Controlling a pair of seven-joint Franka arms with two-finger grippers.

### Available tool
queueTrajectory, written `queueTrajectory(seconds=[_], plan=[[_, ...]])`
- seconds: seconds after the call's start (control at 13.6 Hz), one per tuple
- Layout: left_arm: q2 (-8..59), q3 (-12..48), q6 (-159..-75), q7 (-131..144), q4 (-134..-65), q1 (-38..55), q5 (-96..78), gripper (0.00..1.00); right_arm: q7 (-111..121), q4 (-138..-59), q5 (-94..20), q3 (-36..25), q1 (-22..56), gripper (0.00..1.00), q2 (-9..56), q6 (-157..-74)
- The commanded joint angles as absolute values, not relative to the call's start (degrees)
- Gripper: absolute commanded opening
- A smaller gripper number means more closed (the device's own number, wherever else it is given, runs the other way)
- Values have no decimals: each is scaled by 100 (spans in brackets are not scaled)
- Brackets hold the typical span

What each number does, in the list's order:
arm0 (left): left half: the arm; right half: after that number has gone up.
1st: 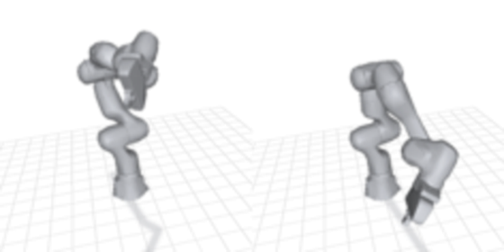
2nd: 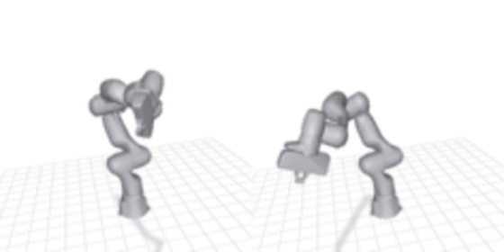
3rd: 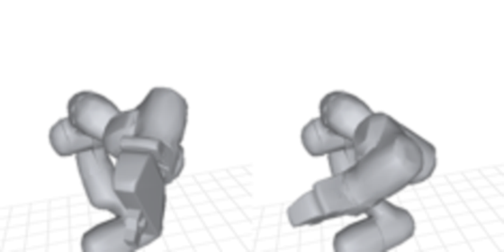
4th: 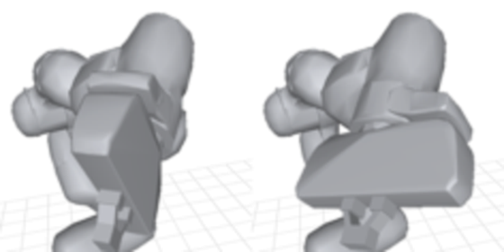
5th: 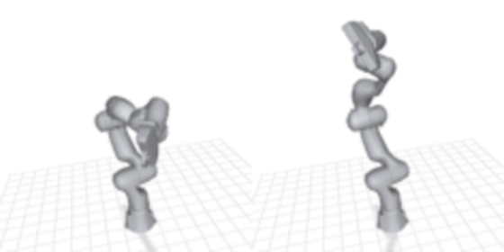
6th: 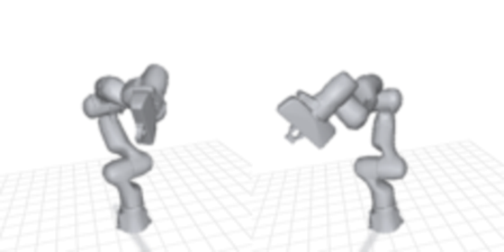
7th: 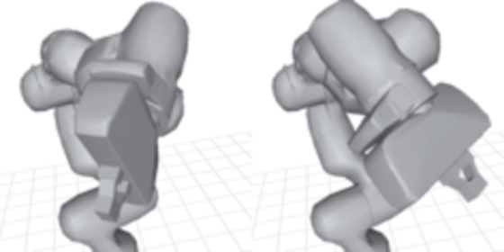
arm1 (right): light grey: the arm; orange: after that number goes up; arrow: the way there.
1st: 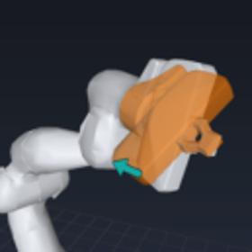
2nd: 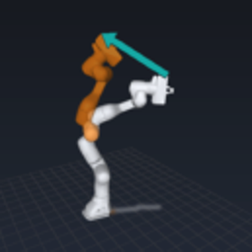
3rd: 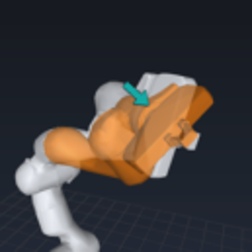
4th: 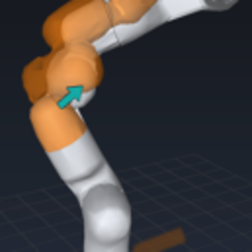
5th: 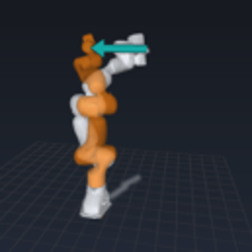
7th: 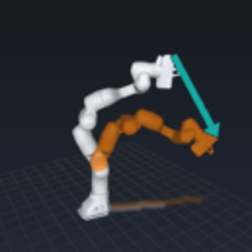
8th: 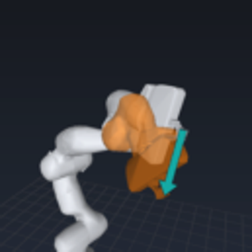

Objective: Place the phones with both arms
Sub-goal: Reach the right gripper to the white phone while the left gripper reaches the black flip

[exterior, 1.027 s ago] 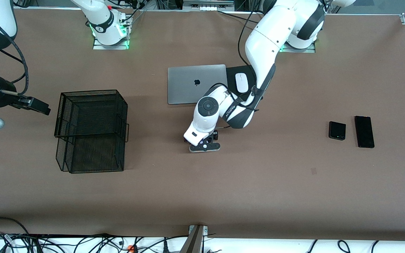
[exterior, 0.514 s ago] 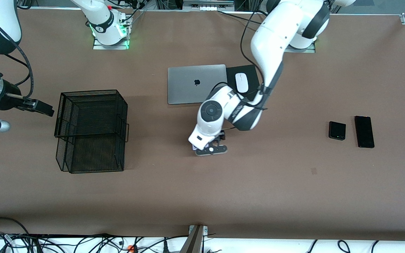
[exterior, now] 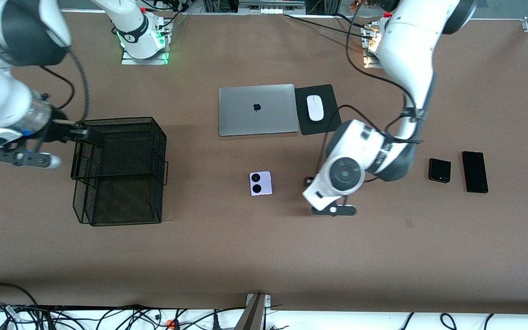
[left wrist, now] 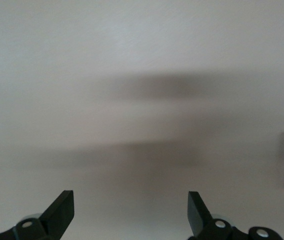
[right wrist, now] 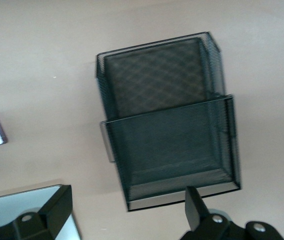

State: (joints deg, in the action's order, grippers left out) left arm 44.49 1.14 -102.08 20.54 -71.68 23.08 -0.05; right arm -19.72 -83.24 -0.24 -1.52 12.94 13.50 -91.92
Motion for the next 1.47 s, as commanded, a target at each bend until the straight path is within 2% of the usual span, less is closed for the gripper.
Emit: queueTrajectory(seconds=[0.0,0.44,0.59,0.73,0.88,1.39], plan=[[3272,132,-10274,1180,-8699,1795,394,100,-2241,-8279,-44,-185,1809,100,1467,-9255],[2629,141,-10414,-358,-9631,801,1063,100,-3793,-8279,-62,-185,2977,100,2187,-10562],[2444,132,-10965,-737,-10157,555,1142,100,-4042,-8279,-70,-185,3321,100,2599,-10993],[2190,132,-11878,-1158,-10869,169,1143,100,-4087,-8288,-10,-184,3680,100,2978,-11467],[2101,132,-12487,-1633,-11327,-157,1264,100,-4052,-8288,17,-220,3963,100,3347,-12379],[2180,193,-13111,-1679,-11644,-1203,933,100,-3691,-8279,149,-202,4025,100,4332,-13665]])
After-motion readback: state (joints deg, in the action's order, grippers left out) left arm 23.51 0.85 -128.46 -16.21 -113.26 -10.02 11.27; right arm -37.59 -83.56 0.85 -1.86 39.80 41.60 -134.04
